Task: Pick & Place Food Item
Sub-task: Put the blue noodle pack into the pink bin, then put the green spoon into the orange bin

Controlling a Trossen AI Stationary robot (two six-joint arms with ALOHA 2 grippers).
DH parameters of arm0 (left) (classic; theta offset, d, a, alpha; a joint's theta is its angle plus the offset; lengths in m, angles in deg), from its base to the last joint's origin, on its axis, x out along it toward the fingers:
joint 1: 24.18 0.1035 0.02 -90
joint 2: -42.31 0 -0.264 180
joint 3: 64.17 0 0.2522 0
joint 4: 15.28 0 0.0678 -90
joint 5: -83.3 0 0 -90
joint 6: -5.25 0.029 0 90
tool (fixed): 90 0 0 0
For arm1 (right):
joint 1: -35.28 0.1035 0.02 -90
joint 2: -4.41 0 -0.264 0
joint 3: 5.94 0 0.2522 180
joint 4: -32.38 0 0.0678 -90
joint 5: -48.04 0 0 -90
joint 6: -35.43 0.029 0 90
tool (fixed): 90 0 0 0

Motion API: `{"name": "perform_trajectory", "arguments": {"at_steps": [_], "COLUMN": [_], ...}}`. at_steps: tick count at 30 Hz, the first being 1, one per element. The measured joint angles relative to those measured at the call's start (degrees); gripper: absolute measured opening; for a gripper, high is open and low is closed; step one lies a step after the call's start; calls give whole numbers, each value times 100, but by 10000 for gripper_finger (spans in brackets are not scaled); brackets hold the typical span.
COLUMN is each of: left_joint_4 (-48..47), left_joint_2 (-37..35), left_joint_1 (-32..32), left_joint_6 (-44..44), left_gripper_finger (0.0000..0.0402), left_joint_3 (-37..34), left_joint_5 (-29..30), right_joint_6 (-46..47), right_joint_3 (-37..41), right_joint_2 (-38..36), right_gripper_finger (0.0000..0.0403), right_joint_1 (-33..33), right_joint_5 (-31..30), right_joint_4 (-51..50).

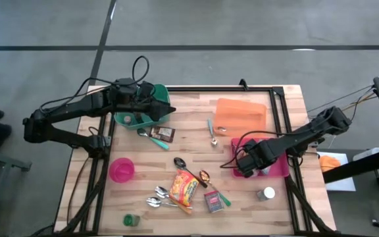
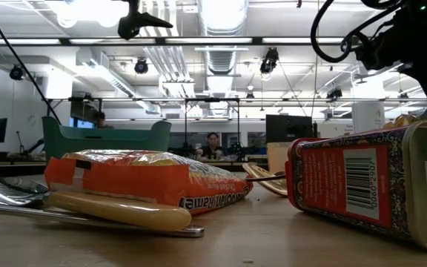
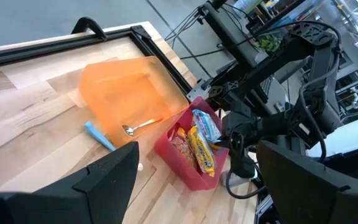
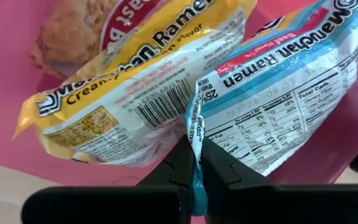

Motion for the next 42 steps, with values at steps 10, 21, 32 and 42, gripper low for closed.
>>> {"name": "perform_trajectory", "arguments": {"at_steps": [10,21,32,42], "left_joint_4": [-10,-106,-200,-616], "left_joint_2": [0,0,0,-1], "left_joint_1": [0,0,0,0], "left_joint_6": [0,4,61,348], "left_gripper_finger": [326,326,326,326], "left_joint_3": [-1,-2,-2,-2], "left_joint_5": [0,0,0,-12], "right_joint_6": [-117,-247,-493,-1006], "right_joint_3": [3,-261,-931,-1838], "right_joint_2": [-27,-34,-34,102], "right_gripper_finger": [65,203,213,213], "right_joint_1": [0,0,0,-405], "right_joint_5": [440,540,317,-959], "right_joint_4": [27,28,-61,30]}}
